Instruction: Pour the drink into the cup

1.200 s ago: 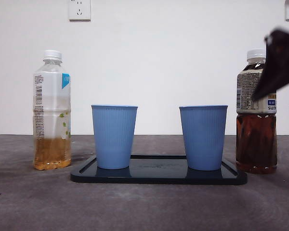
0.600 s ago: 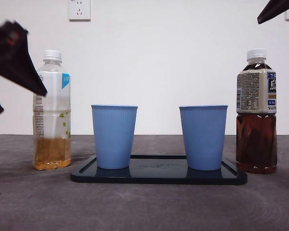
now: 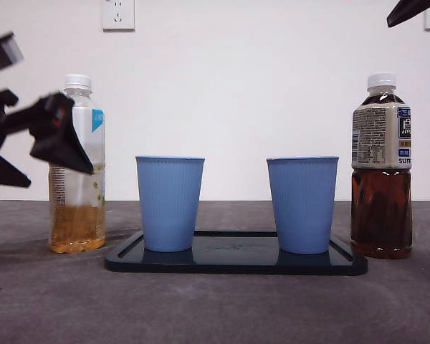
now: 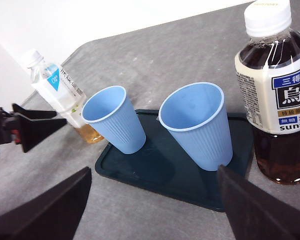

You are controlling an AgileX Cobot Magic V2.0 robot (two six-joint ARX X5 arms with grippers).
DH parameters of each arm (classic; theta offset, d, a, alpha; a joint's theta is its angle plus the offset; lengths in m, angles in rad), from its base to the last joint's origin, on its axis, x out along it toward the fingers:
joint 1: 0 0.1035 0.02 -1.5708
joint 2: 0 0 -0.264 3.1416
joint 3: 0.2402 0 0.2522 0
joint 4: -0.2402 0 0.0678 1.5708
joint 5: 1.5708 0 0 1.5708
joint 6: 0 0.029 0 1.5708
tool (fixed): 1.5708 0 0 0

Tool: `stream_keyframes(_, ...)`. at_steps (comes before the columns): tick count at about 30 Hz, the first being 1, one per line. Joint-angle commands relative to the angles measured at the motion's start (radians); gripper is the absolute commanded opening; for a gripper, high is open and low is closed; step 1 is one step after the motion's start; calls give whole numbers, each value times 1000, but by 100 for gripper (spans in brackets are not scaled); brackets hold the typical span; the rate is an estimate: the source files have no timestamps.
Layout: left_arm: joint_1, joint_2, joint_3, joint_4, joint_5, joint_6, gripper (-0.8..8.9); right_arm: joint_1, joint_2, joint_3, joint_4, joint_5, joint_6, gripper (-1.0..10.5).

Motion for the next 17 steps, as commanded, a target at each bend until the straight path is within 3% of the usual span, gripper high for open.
stream_keyframes(1, -4, 63, 0, 49, 1, 32, 626, 6, 1, 11, 4, -2, 2, 399)
stream_keyframes(14, -3, 267, 0, 319, -10, 35, 622, 5, 1, 11, 4, 10, -28, 399)
stream_keyframes(17, -3, 290, 0, 357, -10, 32, 560, 5, 1, 11, 3, 10, -42, 399)
